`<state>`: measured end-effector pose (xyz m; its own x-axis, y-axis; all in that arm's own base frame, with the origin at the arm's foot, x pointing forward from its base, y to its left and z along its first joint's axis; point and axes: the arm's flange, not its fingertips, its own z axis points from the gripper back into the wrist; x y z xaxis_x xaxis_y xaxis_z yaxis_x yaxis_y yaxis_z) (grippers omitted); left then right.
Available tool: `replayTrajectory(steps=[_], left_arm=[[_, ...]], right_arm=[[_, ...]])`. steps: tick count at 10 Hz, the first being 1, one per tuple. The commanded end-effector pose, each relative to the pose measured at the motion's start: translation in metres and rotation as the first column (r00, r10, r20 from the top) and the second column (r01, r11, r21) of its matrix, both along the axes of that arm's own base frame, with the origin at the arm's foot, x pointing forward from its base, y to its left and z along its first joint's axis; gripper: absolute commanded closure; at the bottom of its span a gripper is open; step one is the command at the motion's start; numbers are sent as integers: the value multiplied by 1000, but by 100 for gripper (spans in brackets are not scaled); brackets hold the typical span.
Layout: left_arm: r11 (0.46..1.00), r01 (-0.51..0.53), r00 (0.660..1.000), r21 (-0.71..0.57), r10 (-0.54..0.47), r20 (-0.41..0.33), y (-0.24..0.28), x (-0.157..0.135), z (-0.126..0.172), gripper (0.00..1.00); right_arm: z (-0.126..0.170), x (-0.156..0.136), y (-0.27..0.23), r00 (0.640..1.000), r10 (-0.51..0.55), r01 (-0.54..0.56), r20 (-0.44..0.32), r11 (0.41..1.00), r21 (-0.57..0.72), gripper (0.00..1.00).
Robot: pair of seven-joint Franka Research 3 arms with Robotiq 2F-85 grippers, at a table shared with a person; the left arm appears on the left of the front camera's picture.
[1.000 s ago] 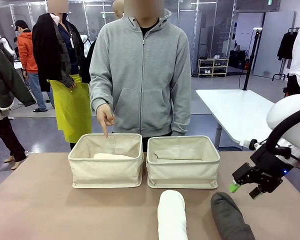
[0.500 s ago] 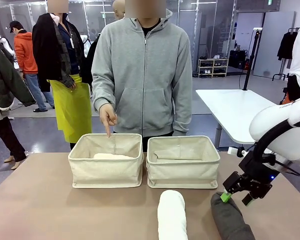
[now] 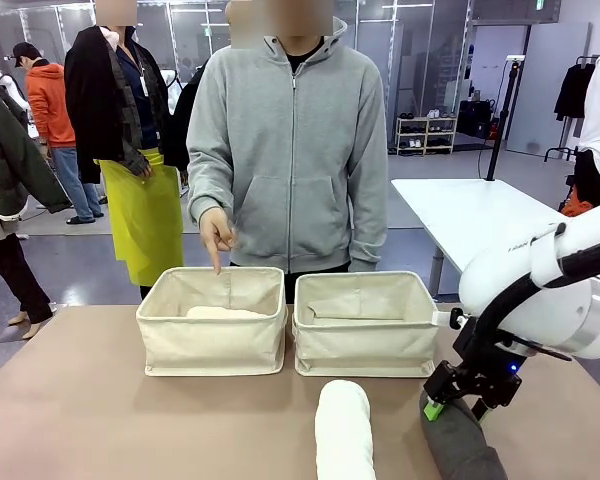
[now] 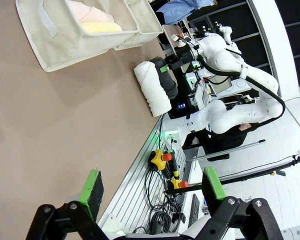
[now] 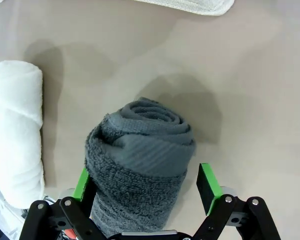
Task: Divide the towels into two baskets.
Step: Pick up one hotel-folded towel from the bottom of the table and place it in the Fabric basket indicated by the person.
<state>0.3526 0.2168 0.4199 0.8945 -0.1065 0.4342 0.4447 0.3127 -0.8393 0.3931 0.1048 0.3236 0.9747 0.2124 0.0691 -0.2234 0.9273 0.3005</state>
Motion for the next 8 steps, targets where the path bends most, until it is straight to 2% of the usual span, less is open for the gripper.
replayTrajectory(steps=[1,2,3,4,7,8], left_arm=[[1000,10,1000,2,-9,-6,2,-5,1,0],[1000,10,1000,2,-9,-6,2,-5,1,0],[1000,10,1000,2,-9,-6,2,-5,1,0],[1000,10,1000,2,-9,-6,2,-5,1,0],[1000,10,1000,2,-9,-6,2,-5,1,0],[1000,10,1000,2,-9,-6,2,-5,1,0]], right_arm=[[-20,-67,-2,1000,-21,22,18,997,-69,0],[-22,-69,0,1000,0,2,17,997,-78,5],[-24,-71,1,1000,30,-29,6,996,-85,17],[-25,-71,2,999,33,-32,5,996,-88,24],[-23,-70,0,1000,17,-16,16,997,-81,56],[-23,-70,-1,1000,13,-12,15,997,-77,64]])
